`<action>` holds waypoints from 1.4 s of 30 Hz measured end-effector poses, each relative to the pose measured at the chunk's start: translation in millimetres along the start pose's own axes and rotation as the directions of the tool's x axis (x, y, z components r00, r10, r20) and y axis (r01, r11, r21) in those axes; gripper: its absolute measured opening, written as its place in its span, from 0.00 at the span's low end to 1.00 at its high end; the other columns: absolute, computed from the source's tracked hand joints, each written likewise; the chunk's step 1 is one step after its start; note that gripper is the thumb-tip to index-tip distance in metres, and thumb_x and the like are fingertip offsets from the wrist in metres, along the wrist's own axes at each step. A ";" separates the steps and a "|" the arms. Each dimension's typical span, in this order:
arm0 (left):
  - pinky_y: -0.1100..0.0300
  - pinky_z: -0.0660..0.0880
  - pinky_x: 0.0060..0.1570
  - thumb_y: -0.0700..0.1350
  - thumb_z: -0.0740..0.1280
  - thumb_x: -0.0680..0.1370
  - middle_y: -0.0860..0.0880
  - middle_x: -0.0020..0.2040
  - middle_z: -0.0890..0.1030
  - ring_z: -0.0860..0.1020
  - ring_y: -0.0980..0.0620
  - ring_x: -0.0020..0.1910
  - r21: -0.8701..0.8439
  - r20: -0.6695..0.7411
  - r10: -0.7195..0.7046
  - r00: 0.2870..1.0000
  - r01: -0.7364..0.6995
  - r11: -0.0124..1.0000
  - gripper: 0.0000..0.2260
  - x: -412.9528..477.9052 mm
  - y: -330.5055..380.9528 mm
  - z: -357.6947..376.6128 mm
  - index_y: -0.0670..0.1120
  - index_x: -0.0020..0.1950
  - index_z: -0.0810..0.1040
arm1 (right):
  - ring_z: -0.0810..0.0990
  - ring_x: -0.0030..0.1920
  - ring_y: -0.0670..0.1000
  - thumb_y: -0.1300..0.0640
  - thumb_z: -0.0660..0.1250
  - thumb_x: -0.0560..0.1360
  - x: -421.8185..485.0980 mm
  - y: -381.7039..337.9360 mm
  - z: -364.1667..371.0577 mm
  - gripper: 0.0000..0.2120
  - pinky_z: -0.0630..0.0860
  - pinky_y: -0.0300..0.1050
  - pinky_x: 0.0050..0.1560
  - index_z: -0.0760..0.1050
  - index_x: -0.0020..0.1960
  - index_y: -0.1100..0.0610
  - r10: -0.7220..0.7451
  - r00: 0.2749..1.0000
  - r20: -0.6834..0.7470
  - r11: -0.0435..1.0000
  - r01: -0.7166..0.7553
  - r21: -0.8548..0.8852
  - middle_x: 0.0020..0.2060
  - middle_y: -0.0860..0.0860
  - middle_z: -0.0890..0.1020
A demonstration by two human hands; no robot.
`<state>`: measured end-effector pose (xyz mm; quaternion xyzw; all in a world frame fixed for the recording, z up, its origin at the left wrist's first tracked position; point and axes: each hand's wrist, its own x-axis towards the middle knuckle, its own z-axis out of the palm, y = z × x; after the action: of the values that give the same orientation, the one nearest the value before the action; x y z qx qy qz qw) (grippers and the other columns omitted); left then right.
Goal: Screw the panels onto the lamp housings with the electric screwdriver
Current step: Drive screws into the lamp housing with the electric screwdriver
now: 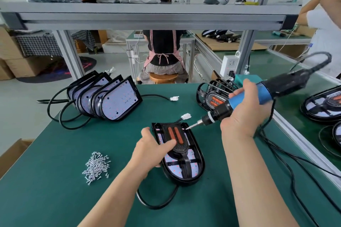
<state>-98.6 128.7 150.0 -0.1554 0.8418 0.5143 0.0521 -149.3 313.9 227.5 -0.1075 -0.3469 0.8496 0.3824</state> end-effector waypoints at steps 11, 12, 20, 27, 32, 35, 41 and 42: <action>0.51 0.79 0.54 0.47 0.77 0.67 0.54 0.51 0.86 0.85 0.52 0.49 -0.381 0.188 0.046 0.981 0.030 0.924 0.26 4.1 -25.7 -4.1 0.60 0.61 0.72 | 0.74 0.27 0.50 0.62 0.71 0.71 8.1 42.4 21.4 0.09 0.74 0.43 0.29 0.72 0.45 0.53 -0.043 0.965 0.259 0.965 0.107 -0.239 0.30 0.47 0.77; 0.53 0.79 0.52 0.45 0.77 0.69 0.54 0.51 0.86 0.85 0.52 0.49 -0.396 0.185 0.054 0.981 0.024 0.918 0.25 4.6 -26.8 -3.6 0.60 0.61 0.73 | 0.74 0.27 0.50 0.62 0.71 0.71 8.5 46.3 21.6 0.09 0.74 0.43 0.29 0.72 0.45 0.53 -0.036 0.962 0.270 0.959 0.109 -0.262 0.29 0.46 0.77; 0.59 0.77 0.48 0.39 0.74 0.74 0.53 0.51 0.86 0.85 0.52 0.50 -0.428 0.193 0.098 0.976 -0.006 0.904 0.20 5.9 -30.7 -1.4 0.60 0.59 0.75 | 0.73 0.26 0.50 0.62 0.71 0.71 16.8 63.5 25.8 0.09 0.72 0.41 0.27 0.71 0.43 0.53 0.034 0.955 0.293 0.927 0.080 -0.368 0.32 0.55 0.75; 0.52 0.77 0.57 0.43 0.76 0.70 0.51 0.54 0.86 0.85 0.50 0.53 -0.437 0.207 0.132 0.969 -0.029 0.899 0.24 7.4 -32.3 -1.6 0.57 0.64 0.75 | 0.73 0.26 0.50 0.59 0.70 0.68 20.0 76.1 23.0 0.09 0.72 0.42 0.28 0.70 0.43 0.53 0.076 0.955 0.285 0.920 0.043 -0.389 0.32 0.53 0.75; 0.52 0.77 0.57 0.46 0.75 0.69 0.53 0.54 0.86 0.85 0.51 0.53 -0.436 0.213 0.150 0.965 -0.044 0.899 0.24 7.9 -33.7 -0.9 0.59 0.63 0.75 | 0.73 0.27 0.51 0.60 0.71 0.68 22.0 80.8 29.0 0.09 0.73 0.43 0.29 0.72 0.45 0.54 0.111 0.928 0.357 0.902 0.057 -0.427 0.32 0.53 0.75; 0.52 0.77 0.57 0.46 0.75 0.68 0.53 0.54 0.86 0.85 0.51 0.53 -0.442 0.209 0.159 0.965 -0.051 0.896 0.25 7.8 -34.0 -0.2 0.59 0.63 0.75 | 0.72 0.27 0.50 0.61 0.71 0.69 20.1 83.1 34.1 0.09 0.73 0.42 0.28 0.72 0.45 0.55 0.144 0.898 0.416 0.898 0.058 -0.436 0.30 0.52 0.74; 0.60 0.76 0.51 0.46 0.74 0.68 0.54 0.54 0.86 0.84 0.53 0.52 -0.460 0.185 0.186 0.965 -0.083 0.884 0.23 6.4 -33.4 1.3 0.58 0.62 0.77 | 0.73 0.28 0.51 0.58 0.70 0.67 15.8 86.9 37.0 0.08 0.74 0.46 0.30 0.71 0.42 0.54 0.119 0.879 0.463 0.878 0.125 -0.462 0.31 0.52 0.75; 0.59 0.76 0.51 0.46 0.74 0.68 0.54 0.54 0.86 0.84 0.53 0.53 -0.462 0.181 0.187 0.966 -0.084 0.883 0.23 6.2 -33.7 1.4 0.57 0.62 0.76 | 0.73 0.29 0.52 0.58 0.69 0.67 15.6 87.6 37.1 0.08 0.74 0.46 0.30 0.71 0.42 0.54 0.117 0.880 0.460 0.877 0.126 -0.463 0.31 0.52 0.75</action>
<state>-94.0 114.4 119.2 -0.0456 0.6975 0.7115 0.0713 -227.0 265.5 197.3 0.0135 -0.6295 0.7359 0.2491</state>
